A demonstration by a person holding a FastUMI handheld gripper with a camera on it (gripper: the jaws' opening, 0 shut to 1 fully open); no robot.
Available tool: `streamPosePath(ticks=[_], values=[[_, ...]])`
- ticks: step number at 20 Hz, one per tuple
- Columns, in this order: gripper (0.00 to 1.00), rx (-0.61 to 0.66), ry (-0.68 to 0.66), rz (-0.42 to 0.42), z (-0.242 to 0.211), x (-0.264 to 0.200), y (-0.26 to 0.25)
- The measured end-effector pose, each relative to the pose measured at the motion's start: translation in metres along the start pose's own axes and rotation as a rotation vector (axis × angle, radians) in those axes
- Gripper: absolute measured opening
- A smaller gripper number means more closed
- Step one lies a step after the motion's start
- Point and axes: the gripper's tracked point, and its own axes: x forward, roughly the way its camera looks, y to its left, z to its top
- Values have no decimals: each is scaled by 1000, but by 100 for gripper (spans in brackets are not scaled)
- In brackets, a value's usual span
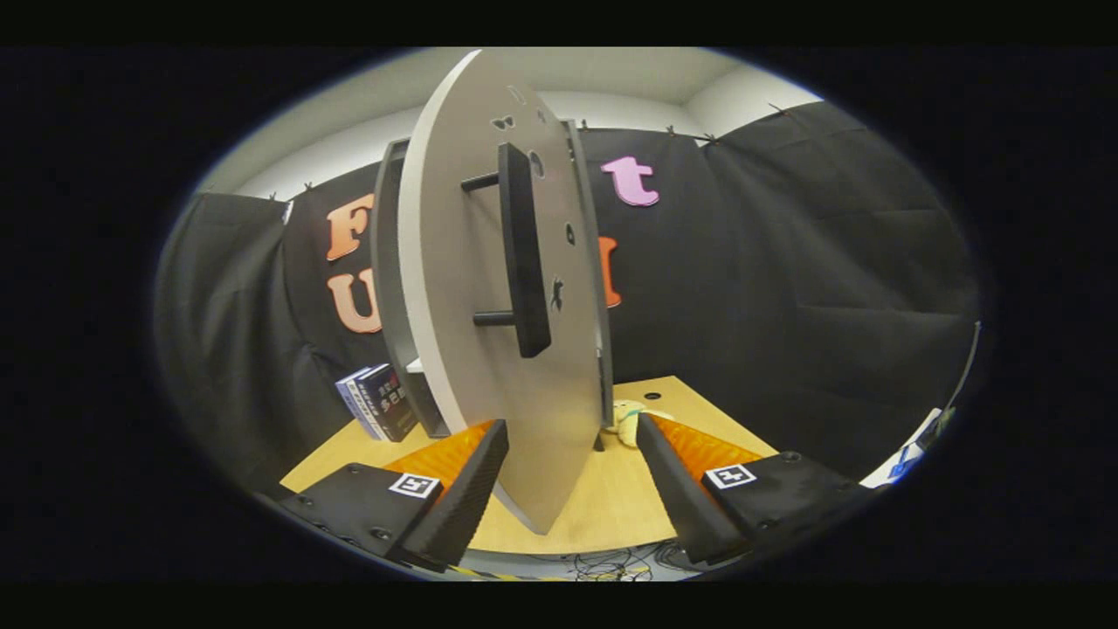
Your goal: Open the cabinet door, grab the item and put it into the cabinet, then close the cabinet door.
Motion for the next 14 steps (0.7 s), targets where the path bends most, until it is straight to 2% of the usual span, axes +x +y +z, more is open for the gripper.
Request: streamPosePath(ticks=[7,14], values=[[96,-19,33,112,-10,44,74],[96,-103,74,183,-22,124,150]])
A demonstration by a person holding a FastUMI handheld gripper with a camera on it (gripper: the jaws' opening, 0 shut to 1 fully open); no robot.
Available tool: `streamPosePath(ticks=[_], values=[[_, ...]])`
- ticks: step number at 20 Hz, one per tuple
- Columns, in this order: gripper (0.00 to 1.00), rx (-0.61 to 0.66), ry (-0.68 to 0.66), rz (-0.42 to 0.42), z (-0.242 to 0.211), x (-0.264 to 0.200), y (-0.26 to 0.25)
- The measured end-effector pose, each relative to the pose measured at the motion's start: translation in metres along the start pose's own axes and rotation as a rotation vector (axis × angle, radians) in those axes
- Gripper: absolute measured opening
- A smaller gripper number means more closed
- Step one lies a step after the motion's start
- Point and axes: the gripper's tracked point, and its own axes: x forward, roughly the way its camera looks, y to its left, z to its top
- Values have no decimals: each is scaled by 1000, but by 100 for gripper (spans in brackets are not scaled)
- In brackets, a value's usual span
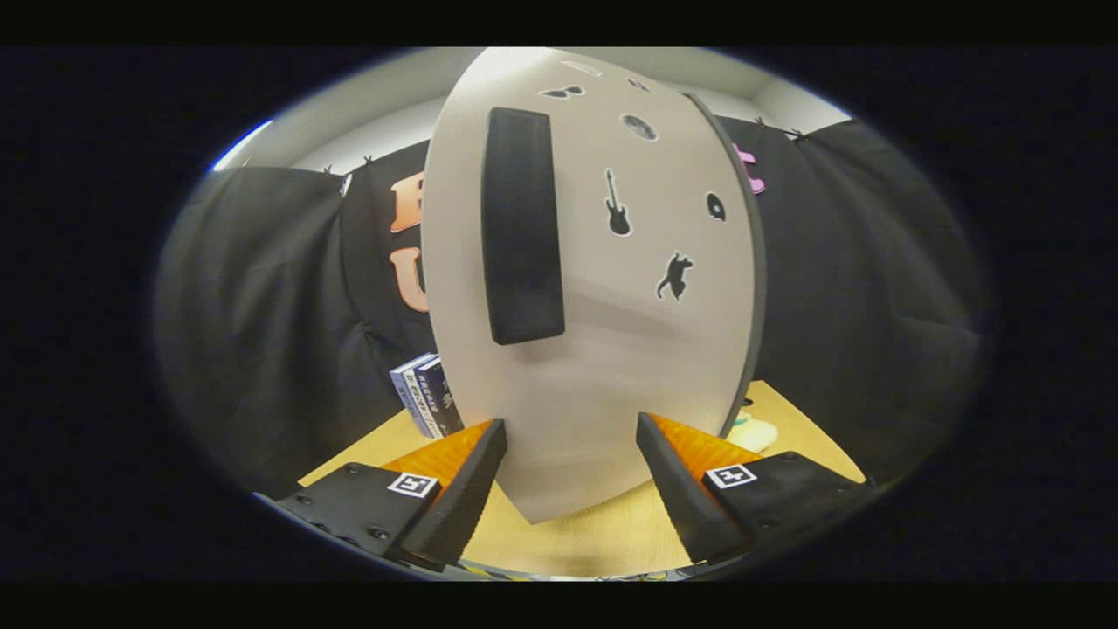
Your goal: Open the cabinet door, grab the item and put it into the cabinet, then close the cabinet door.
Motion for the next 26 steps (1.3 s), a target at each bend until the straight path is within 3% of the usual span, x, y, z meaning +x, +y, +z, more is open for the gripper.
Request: streamPosePath(ticks=[4,26], values=[[94,-9,-2,-14,4,45,20],[94,82,33,-149,0,165,29]])
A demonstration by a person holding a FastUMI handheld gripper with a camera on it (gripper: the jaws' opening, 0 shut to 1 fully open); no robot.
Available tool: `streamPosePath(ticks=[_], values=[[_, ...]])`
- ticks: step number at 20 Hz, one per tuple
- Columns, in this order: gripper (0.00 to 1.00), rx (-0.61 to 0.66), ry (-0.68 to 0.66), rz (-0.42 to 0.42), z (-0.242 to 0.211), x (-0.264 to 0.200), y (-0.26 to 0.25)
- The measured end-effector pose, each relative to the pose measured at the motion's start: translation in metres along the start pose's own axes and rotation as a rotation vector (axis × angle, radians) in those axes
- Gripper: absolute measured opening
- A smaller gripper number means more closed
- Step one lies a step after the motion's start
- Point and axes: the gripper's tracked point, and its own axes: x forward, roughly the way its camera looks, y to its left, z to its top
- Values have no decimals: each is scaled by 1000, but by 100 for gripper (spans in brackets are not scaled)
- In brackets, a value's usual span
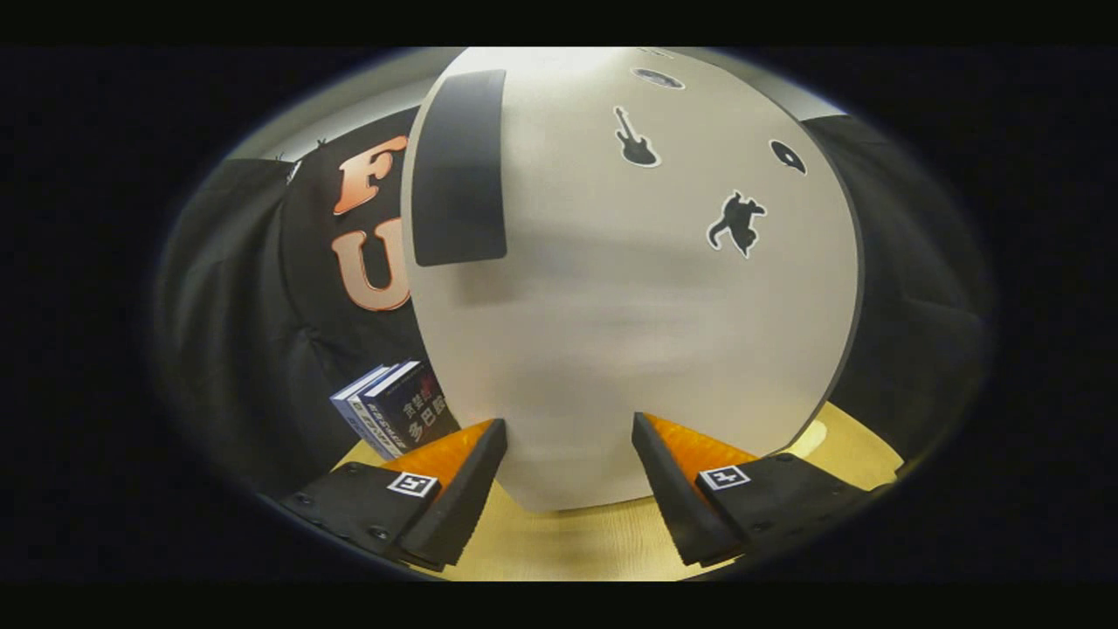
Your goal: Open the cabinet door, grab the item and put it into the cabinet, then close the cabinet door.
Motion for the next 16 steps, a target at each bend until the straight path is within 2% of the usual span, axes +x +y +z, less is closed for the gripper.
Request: streamPosePath(ticks=[3,6,13,16], values=[[94,5,-16,-6,7,-14,2],[94,15,-28,-34,16,-49,-8],[95,15,-143,-73,95,-138,-48],[96,-15,-182,-102,114,-168,-59]])
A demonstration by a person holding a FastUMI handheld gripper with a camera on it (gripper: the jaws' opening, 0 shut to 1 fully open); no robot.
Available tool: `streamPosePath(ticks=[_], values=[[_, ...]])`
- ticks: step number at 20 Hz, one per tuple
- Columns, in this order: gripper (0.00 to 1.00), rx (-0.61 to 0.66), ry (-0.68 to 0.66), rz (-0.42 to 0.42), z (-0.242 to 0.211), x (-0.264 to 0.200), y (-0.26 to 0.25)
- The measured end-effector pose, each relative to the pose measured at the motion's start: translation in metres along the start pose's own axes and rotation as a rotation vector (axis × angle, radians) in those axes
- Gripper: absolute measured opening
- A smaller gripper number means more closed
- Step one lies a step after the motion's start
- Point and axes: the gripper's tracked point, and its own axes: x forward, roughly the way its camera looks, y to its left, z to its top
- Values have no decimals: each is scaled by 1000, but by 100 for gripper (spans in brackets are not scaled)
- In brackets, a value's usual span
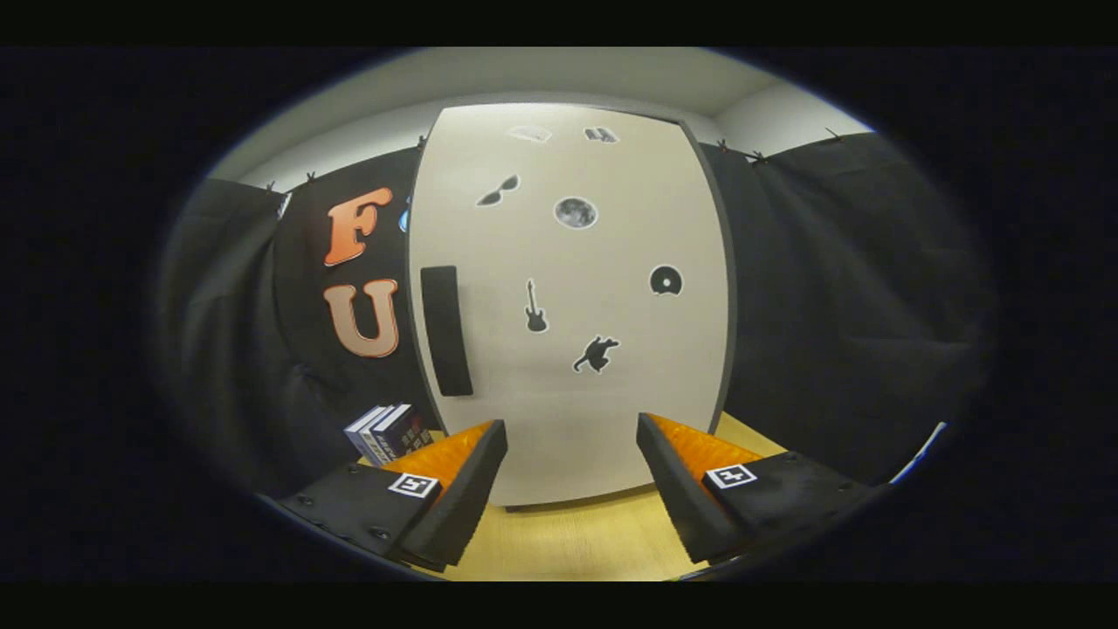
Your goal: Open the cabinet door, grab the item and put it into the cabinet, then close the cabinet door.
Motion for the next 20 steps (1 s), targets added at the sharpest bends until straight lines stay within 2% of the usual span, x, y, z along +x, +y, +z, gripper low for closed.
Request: streamPosePath(ticks=[4,9,20], values=[[96,12,-51,-17,25,-30,-13],[96,16,-69,-54,29,-48,-31],[96,35,-78,-90,25,-47,-42]])
